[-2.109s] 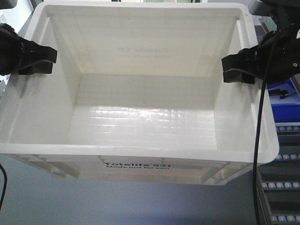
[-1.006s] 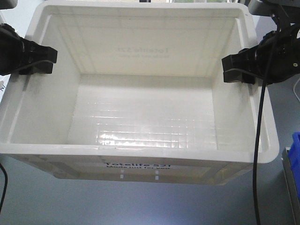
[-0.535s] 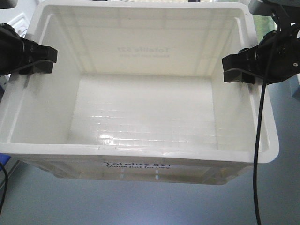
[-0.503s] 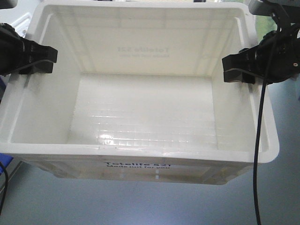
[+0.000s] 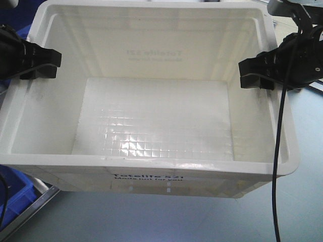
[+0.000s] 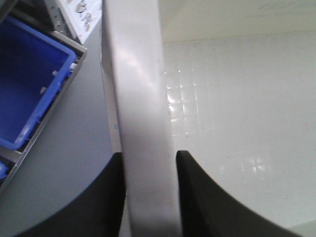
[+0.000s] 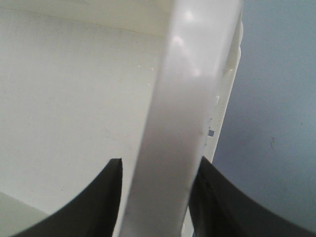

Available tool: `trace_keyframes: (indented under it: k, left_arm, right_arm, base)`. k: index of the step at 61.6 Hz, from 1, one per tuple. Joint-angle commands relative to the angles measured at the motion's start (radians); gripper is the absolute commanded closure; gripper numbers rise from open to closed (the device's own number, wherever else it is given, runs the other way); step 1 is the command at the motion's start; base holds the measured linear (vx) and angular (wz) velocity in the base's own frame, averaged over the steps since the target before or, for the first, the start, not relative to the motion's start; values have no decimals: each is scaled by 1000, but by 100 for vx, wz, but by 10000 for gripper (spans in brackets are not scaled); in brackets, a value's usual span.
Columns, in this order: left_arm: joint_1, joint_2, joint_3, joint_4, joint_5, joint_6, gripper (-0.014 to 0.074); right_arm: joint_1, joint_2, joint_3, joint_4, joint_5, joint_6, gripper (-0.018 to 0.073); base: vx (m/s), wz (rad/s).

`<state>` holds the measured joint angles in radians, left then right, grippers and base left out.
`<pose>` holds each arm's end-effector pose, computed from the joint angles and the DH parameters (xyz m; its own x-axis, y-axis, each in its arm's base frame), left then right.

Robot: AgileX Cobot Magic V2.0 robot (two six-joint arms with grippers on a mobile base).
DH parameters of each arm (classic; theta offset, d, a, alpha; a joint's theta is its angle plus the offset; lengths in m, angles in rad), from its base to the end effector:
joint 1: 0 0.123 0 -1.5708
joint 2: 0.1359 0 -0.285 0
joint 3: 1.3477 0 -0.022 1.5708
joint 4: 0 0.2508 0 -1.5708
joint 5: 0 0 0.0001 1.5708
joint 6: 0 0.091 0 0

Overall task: Move bin from left to right shelf
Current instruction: 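Keep holding the crate while the base drives to the other shelf, then carry the crate over the blue-bin roller lane of the new shelf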

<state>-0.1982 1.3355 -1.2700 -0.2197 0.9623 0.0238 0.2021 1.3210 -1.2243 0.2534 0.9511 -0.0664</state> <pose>0.2669 -0.0702 0.3622 -0.8120 0.0597 -0.5806 0.2162 0.9548 -0.2041 0.2615 0.0725 0.3535 -0.8173 -0.0847 -0.5699 -0.2468 0.9453 0.2133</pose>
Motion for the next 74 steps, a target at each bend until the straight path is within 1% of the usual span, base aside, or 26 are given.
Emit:
trace_keyframes:
  k: [1,24,74]
  left_arm:
    - [-4,-45,-36,-24,-81,43,604]
    - [-4,-45,-36,-24,-81,43,604]
    - [-4,-45,-36,-24,-81,43,604]
  right_arm:
    - [-9,-37,-35,-15,-78,-11,564]
    - [-9,-37,-35,-15,-78,-11,564]
    - [-9,-37,-35,-15,-78,-11,564]
  base:
    - [18,79]
    - [17,72]
    - [5,54]
